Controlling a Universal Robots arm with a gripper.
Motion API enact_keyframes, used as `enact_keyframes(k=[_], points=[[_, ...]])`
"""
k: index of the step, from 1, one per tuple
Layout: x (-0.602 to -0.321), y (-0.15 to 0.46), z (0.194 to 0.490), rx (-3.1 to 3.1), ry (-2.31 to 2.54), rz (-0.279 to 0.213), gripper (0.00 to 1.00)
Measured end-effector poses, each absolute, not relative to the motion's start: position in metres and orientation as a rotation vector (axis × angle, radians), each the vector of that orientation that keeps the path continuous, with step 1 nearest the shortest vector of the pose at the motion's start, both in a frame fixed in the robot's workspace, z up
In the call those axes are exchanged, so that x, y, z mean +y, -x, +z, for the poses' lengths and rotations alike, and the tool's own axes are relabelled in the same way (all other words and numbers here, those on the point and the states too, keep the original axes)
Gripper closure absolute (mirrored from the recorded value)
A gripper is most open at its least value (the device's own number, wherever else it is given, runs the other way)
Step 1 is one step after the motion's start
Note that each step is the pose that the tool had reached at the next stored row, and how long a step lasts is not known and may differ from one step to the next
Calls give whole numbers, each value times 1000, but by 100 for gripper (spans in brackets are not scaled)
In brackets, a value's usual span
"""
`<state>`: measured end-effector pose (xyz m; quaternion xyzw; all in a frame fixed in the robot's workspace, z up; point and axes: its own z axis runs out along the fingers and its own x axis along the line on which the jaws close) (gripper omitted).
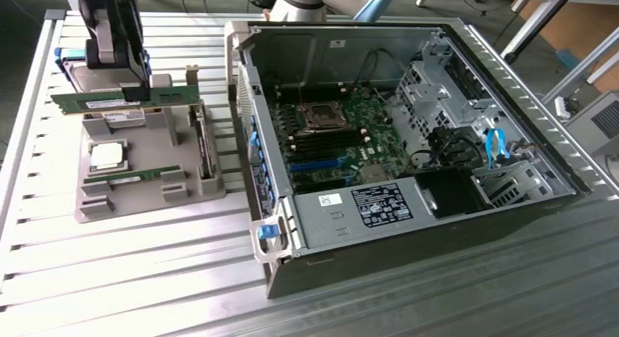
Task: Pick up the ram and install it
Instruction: 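Pick up the ram and move it above insertion slot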
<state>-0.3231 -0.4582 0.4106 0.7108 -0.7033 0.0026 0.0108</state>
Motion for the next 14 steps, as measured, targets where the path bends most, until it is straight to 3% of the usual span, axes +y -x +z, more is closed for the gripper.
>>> enact_keyframes(k=[14], points=[[-458, 323, 411, -2195, -2218, 8, 87]])
